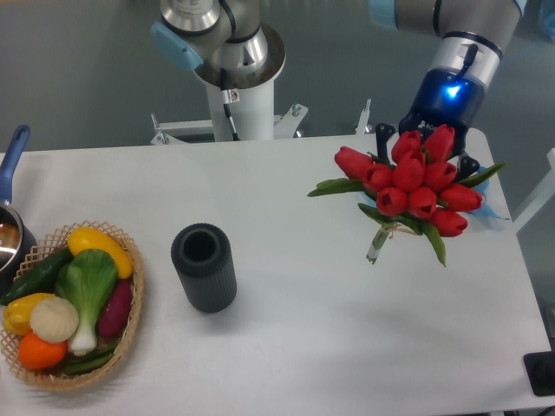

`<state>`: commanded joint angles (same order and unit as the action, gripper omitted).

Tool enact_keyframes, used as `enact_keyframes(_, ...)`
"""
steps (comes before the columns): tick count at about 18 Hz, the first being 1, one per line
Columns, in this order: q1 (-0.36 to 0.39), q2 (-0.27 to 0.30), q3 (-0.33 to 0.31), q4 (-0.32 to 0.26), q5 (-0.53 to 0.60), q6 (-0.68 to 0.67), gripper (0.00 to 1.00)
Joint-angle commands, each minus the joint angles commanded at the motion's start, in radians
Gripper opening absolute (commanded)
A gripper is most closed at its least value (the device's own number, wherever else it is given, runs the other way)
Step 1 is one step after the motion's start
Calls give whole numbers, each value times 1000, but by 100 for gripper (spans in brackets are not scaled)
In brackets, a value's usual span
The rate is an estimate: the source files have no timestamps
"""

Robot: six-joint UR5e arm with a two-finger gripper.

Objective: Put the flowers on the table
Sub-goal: 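Hold the red tulip bouquet by its stems and lift it slightly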

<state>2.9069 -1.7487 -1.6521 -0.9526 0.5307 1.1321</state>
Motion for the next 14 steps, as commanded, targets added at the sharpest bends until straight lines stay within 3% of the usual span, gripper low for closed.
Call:
enact_keyframes(7, -29, 12, 14, -8, 173, -2, 33)
enact_keyframes(14, -31, 64, 6, -14, 379, 0, 32)
